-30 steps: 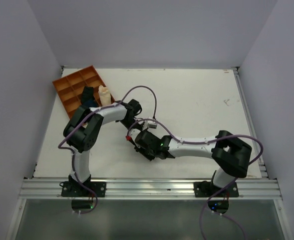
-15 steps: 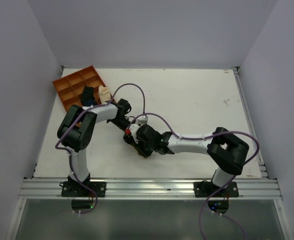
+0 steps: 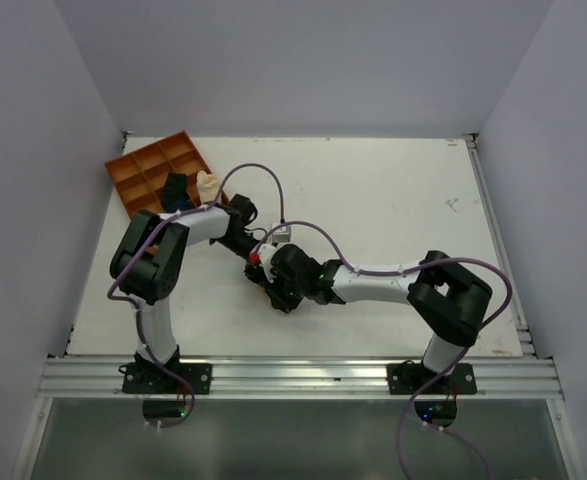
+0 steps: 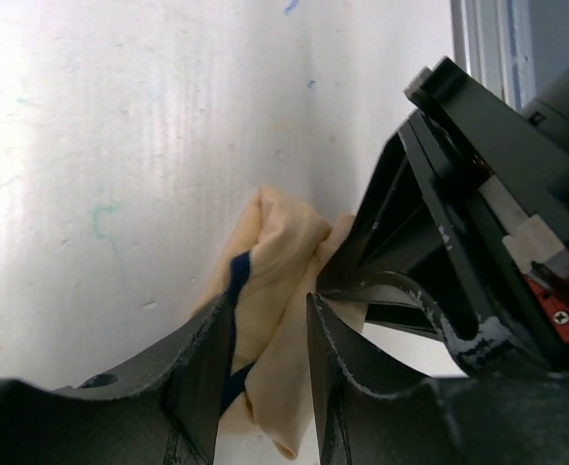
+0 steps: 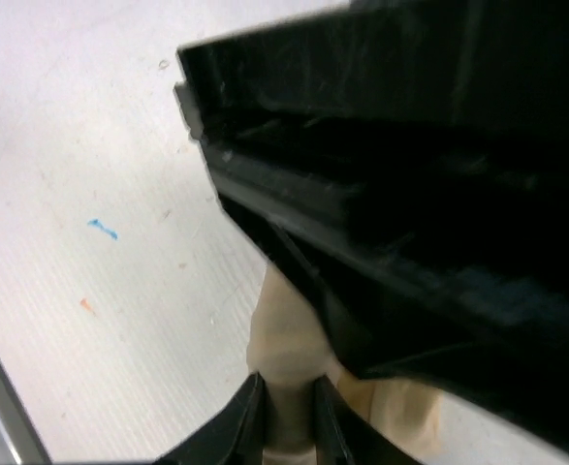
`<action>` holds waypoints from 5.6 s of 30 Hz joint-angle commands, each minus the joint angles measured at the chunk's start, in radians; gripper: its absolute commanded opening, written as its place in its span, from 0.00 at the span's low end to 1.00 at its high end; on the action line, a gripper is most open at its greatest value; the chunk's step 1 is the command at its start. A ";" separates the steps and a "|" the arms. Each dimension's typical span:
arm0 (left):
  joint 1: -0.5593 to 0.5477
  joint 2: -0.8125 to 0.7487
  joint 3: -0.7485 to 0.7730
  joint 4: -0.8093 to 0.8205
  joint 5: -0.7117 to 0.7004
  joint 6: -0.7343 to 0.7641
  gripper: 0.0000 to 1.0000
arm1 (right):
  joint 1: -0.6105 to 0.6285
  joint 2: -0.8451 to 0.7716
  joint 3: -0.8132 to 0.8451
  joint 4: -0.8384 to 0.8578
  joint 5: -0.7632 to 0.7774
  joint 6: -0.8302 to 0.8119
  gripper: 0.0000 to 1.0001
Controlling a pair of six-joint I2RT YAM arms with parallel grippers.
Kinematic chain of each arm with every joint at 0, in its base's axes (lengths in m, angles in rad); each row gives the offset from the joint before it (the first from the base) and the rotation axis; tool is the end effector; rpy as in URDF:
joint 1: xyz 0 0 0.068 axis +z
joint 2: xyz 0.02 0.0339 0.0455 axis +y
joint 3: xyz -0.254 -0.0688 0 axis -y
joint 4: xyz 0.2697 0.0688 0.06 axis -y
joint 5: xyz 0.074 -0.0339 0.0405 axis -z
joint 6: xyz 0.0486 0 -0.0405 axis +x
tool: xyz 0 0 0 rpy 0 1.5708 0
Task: Roll the underwear
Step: Roll the underwear, then place the rolled underwear into the container
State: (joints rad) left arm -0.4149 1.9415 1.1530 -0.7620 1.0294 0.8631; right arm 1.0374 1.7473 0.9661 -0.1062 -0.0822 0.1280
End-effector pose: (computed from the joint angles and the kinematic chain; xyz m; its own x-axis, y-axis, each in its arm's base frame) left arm 0.3005 -0.1779 0.1022 -0.4249 0.6150 -0.6643 0.8406 -0.0042 -0.5416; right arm 0.1876 0.3255 0.1213 -0.5040 -0.6033 -0.6181 -0.8270 0.5436 0.1438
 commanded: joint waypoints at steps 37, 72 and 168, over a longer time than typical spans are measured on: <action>0.145 -0.820 -0.371 0.899 -0.327 -0.643 0.59 | -0.161 0.049 -0.164 -0.027 -0.260 0.145 0.19; -0.159 -0.440 -0.378 0.440 -0.258 0.240 0.54 | -0.356 0.213 -0.253 0.246 -0.696 0.274 0.19; -0.272 0.067 0.100 -0.105 -0.265 0.291 0.23 | -0.244 -0.158 -0.386 0.129 -0.314 0.288 0.12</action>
State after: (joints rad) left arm -0.6613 1.9926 1.2835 -0.9504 0.8883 1.1450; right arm 0.7605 1.5425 0.6250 0.0982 -0.4660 0.4065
